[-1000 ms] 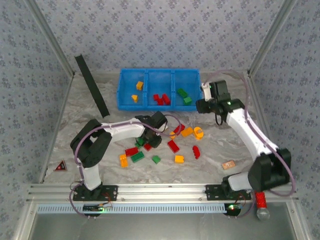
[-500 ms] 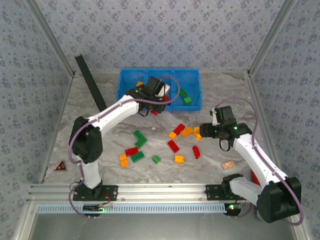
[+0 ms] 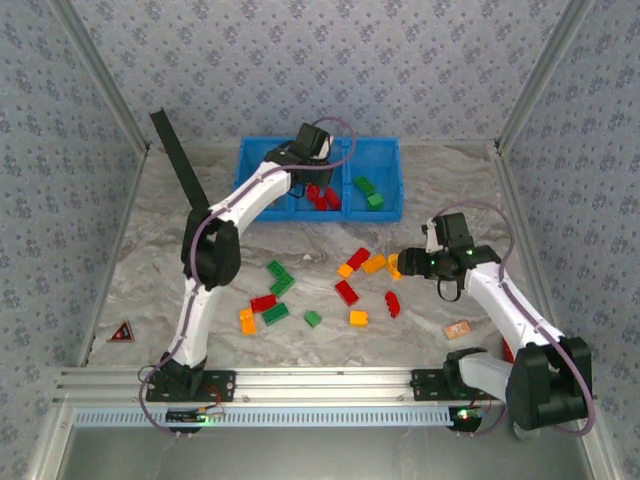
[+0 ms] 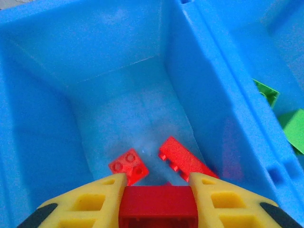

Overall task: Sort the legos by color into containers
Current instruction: Place the lego in the container.

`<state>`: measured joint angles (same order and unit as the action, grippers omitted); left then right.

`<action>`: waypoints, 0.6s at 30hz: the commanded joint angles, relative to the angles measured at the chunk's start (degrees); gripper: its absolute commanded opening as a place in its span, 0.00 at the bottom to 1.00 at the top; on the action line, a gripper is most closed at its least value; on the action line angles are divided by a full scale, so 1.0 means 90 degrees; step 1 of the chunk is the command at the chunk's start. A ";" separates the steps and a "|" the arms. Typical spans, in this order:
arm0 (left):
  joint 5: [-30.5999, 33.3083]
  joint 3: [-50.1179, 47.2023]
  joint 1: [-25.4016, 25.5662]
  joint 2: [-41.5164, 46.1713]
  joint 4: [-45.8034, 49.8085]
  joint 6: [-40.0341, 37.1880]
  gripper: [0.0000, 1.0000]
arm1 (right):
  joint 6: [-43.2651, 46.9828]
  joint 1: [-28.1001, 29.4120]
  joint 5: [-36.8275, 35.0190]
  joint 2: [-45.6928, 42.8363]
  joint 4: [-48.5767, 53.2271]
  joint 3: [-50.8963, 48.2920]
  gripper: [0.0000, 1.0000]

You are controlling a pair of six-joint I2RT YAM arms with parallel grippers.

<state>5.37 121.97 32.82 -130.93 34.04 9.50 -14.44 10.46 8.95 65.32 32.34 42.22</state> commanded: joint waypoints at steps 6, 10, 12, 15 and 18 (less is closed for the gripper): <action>-0.0374 0.1245 -0.0080 -0.1047 0.0668 0.0422 0.33 | -0.0093 -0.0034 0.0204 0.0250 -0.0307 -0.0242 0.76; -0.0423 0.1176 -0.0129 -0.1165 0.0685 0.0546 0.38 | -0.0118 -0.0032 0.0243 0.0289 -0.0342 -0.0314 0.77; -0.0440 0.1119 -0.0139 -0.1156 0.0671 0.0566 0.40 | -0.0212 0.0012 0.0337 0.0277 -0.0322 -0.0369 0.77; -0.0440 0.1096 -0.0150 -0.1155 0.0662 0.0584 0.45 | -0.0444 0.0251 0.0450 0.0188 -0.0309 -0.0540 0.78; -0.0437 0.1081 -0.0160 -0.1155 0.0651 0.0641 0.49 | -0.0671 0.0571 0.0392 0.0056 -0.0331 -0.0719 0.79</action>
<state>2.13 130.69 31.59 -141.34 39.05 14.26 -17.52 13.69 11.42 67.33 29.06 37.12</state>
